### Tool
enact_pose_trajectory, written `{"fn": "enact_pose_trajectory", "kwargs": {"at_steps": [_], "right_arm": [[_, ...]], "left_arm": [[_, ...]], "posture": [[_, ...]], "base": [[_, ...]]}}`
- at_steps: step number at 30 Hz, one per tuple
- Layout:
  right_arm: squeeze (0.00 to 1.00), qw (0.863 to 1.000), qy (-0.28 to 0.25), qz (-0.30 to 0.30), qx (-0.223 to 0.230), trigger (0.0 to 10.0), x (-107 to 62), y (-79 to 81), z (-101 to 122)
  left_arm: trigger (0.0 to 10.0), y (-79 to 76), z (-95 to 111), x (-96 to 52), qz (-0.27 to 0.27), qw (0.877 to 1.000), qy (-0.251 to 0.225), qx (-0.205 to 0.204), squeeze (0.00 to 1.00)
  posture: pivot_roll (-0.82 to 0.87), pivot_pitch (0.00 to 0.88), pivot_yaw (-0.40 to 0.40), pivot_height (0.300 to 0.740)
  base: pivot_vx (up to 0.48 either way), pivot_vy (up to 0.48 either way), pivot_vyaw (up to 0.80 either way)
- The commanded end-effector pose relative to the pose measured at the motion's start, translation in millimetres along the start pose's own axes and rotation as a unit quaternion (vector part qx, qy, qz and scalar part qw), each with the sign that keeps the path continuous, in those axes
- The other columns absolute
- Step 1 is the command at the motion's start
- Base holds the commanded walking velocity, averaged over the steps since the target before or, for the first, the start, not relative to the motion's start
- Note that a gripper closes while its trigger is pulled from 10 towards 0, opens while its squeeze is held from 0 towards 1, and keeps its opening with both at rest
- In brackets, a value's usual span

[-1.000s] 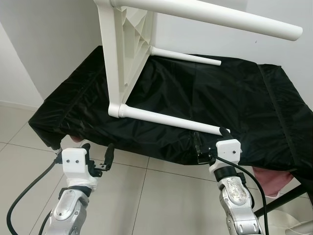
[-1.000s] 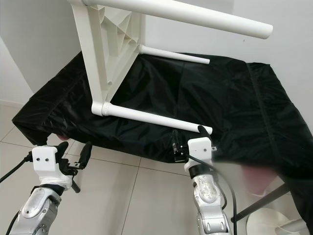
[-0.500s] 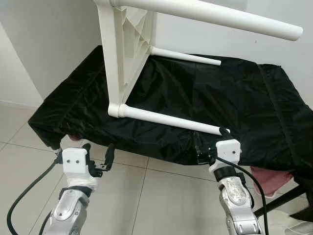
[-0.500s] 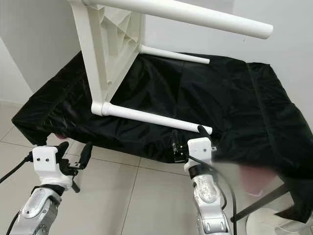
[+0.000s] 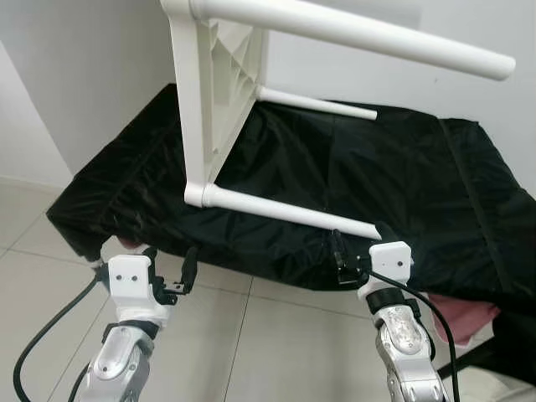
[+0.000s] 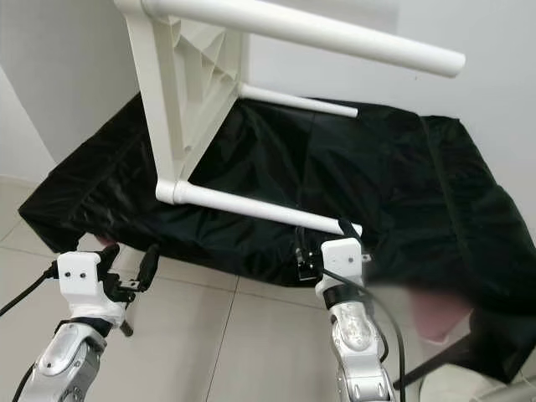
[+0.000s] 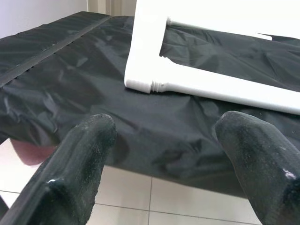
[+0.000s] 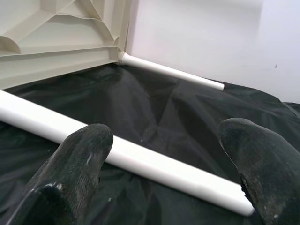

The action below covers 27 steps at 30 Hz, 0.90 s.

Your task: Building children table

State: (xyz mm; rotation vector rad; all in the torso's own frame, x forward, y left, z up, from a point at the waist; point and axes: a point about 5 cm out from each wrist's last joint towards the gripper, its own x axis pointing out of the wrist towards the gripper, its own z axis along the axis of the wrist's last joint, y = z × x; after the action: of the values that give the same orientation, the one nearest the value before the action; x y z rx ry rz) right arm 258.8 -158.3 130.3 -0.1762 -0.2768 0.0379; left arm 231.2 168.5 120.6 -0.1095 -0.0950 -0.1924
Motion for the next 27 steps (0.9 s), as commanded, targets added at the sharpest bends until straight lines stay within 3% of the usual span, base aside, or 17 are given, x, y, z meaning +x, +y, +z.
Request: {"fn": "enact_pose_trajectory", "kwargs": {"at_steps": [1, 13, 21, 25, 27], "right_arm": [[0.00, 1.000, -0.005, 0.008, -0.005, 10.0, 1.8, 1.8, 0], [0.00, 1.000, -0.004, 0.010, -0.006, 10.0, 2.8, 1.4, 0], [0.00, 1.000, -0.003, 0.011, -0.007, 10.0, 2.0, 1.3, -1], [0.00, 1.000, -0.002, 0.012, -0.008, 10.0, 1.5, 1.2, -2], [0.00, 1.000, 0.000, 0.010, -0.010, 10.0, 0.5, 0.5, -3]], "left_arm": [[10.0, -2.0, -1, -0.7, -0.008, 1.000, 0.003, -0.001, 0.00], [10.0, -3.1, -1, -0.3, -0.007, 1.000, 0.003, -0.003, 0.00], [10.0, -5.7, -2, -3.4, -0.003, 1.000, -0.005, -0.014, 0.00], [10.0, -15.7, -6, -5.8, -0.039, 0.999, 0.013, -0.026, 0.00], [10.0, -34.2, -13, -10.6, -0.112, 0.992, 0.044, -0.028, 0.00]], "posture": [[0.03, 0.020, -0.024, 0.740], [0.03, 0.019, -0.028, 0.740], [0.03, 0.020, -0.029, 0.740], [0.04, 0.023, -0.030, 0.740], [0.03, 0.027, -0.029, 0.740]], "base": [[0.285, 0.000, 0.00], [0.286, 0.000, 0.00], [0.000, 0.000, 0.00], [0.000, 0.000, 0.00], [0.000, 0.000, 0.00]]}}
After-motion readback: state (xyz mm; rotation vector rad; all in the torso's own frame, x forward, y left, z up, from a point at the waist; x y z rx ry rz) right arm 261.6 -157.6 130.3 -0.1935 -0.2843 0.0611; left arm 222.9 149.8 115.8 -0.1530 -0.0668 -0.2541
